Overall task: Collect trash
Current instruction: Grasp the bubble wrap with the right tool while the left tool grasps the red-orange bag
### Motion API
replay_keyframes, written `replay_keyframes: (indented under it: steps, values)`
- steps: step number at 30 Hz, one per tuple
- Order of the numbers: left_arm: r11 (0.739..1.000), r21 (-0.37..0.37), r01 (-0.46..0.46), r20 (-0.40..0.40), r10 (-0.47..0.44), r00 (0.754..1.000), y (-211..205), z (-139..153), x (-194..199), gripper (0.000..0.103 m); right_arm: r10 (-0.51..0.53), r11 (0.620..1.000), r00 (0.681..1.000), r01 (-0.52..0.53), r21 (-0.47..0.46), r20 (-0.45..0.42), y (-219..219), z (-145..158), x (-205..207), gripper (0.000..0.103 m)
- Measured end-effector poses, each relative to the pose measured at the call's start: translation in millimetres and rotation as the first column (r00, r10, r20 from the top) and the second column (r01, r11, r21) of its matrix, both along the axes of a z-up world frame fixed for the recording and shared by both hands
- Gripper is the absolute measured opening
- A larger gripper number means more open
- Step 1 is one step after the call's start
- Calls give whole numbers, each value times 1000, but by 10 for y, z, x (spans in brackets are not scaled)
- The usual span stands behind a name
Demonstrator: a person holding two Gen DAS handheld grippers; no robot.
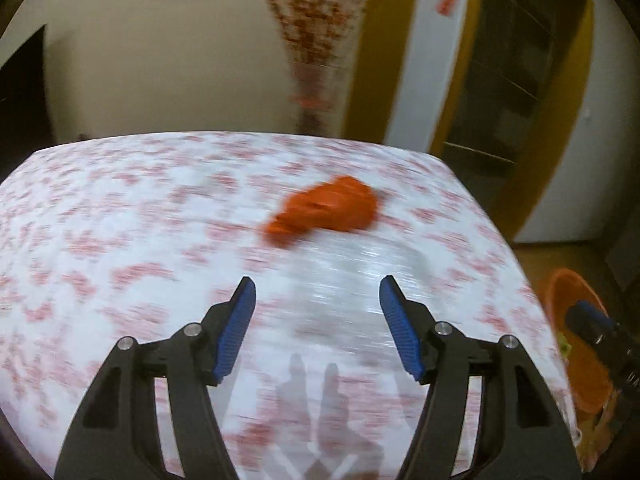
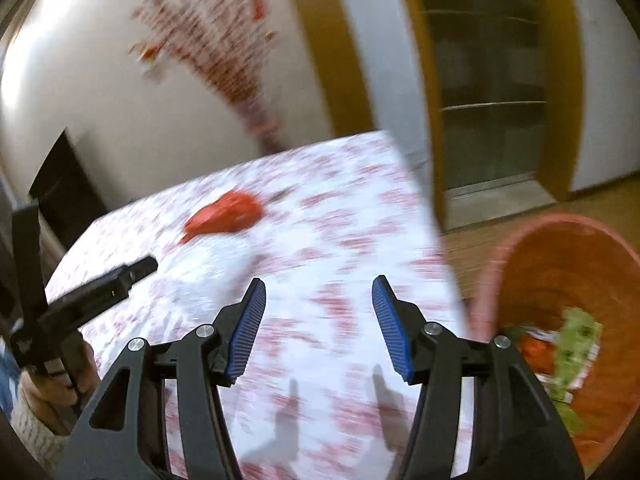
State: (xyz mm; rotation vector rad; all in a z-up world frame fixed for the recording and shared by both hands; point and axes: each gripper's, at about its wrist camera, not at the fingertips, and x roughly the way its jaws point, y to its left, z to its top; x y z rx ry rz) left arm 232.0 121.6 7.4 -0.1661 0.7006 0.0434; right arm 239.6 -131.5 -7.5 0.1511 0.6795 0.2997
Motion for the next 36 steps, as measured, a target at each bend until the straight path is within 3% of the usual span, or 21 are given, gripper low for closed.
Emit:
replay_keyframes:
  steps: [6,12,15,17,19,23,29,36]
  values:
    - [996,8,-89,2,89,996,546,-21,18,67,93,995,992,-95,-13,-87,663,-170,431,56]
    - [990,-8,-138,-4,138,990,900,-62,21,67,87,996,980,-85,17,-181,968,-397,744,55]
    - [990,-18,-143,-14,143,990,979,-106,60,67,92,996,972,-93,7,-218,1098,-512,841,40]
    - [990,-24,-138,-19,138,990,972,-128,86,67,100,994,971,-105,-11,-216,1155,-558,833,22]
    - [991,-30,-128,-20,127,992,943,-139,123,67,116,992,974,-123,-25,-196,1160,-552,789,14]
    - [996,-45,-80,-12,80,997,760,-116,269,68,95,994,982,-102,-35,-160,925,-469,619,11]
    - [999,-21,33,11,-33,999,298,-41,660,78,-44,998,994,40,-38,-104,239,-322,437,10]
    - [987,80,138,-56,-133,989,-139,-206,1201,84,-162,986,982,164,12,-98,-394,-220,305,10]
